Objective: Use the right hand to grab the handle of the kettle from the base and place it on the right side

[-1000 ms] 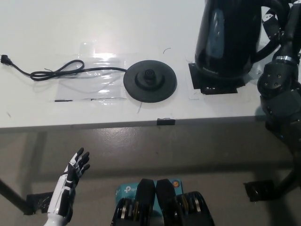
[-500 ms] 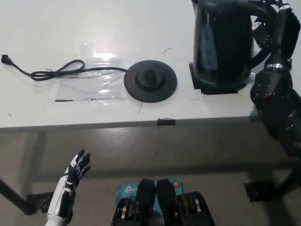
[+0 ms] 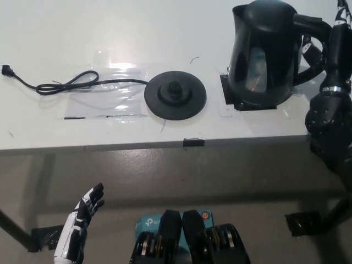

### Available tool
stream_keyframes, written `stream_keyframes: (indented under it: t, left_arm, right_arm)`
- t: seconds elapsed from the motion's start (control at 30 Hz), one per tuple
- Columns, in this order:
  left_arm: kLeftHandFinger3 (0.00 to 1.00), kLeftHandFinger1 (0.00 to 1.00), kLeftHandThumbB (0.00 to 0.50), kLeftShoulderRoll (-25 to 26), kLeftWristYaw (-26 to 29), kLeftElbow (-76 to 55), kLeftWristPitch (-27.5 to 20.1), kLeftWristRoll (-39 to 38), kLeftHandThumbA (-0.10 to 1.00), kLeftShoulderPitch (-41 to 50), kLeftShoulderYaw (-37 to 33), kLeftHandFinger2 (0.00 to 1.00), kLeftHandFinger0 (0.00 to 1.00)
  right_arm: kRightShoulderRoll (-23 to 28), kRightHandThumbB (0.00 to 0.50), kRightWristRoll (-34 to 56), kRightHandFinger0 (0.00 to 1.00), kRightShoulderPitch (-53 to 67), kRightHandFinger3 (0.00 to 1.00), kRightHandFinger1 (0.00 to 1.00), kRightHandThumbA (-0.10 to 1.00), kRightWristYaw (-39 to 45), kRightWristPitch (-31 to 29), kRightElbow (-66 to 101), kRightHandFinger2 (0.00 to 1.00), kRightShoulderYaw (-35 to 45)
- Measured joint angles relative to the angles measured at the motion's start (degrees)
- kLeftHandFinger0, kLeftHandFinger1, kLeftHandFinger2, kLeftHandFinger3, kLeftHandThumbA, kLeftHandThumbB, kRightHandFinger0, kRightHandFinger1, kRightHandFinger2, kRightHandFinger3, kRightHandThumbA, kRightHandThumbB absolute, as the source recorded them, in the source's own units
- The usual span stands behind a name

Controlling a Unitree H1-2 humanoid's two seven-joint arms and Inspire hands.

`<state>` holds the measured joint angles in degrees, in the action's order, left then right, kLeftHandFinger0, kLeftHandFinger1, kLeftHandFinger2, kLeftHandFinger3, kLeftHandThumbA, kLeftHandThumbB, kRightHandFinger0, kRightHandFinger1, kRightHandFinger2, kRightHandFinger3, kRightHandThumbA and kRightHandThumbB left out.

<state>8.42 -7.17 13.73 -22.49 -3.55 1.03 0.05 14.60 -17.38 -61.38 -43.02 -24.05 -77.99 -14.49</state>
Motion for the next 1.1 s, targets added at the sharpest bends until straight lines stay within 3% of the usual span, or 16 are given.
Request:
stream_keyframes:
  t: [0.03,0.4,0.53,0.7,0.73,0.9,1.1]
  left_arm:
    - [0.89,1.00,0.500,0.00,0.00,0.01,0.00,0.00,1.00,0.00,0.00,1.00,1.00]
    - [0.86,1.00,0.500,0.00,0.01,0.61,0.03,0.00,1.00,0.01,0.01,0.99,0.97]
    - [0.87,1.00,0.500,-0.02,0.01,0.80,0.04,0.00,1.00,0.01,0.01,0.97,0.95]
    - [0.92,1.00,0.500,-0.02,0.01,0.91,0.04,0.00,1.00,0.04,0.02,1.00,0.95]
    - [0.93,1.00,0.500,-0.02,0.01,0.91,0.04,-0.01,1.00,0.05,0.04,0.99,0.94]
    - [1.00,1.00,0.500,-0.02,0.01,0.90,0.04,-0.08,1.00,0.10,0.07,1.00,0.95]
    - [1.00,1.00,0.500,-0.02,0.01,0.90,0.04,-0.44,1.00,0.24,0.12,1.00,0.97]
  right_arm:
    - [0.01,0.498,0.37,1.00,0.23,1.00,1.00,0.75,0.94,-0.03,0.01,1.00,0.46]
    - [0.43,0.500,4.91,1.00,1.35,1.00,1.00,0.81,11.94,-0.27,2.24,1.00,5.09]
    - [0.48,0.500,7.06,1.00,2.81,1.00,1.00,1.00,15.87,-0.28,4.10,1.00,7.57]
    - [0.23,0.479,10.86,1.00,6.06,1.00,1.00,1.00,21.43,-0.26,7.61,1.00,11.16]
    - [0.02,0.499,11.87,1.00,7.23,1.00,1.00,1.00,22.73,-0.24,9.23,1.00,12.06]
    - [-0.83,0.455,16.33,1.00,12.21,1.00,1.00,1.00,27.80,-0.22,17.32,1.00,14.85]
    - [-1.06,0.466,20.74,1.00,18.30,1.00,1.00,1.00,32.21,-0.20,29.38,1.00,16.65]
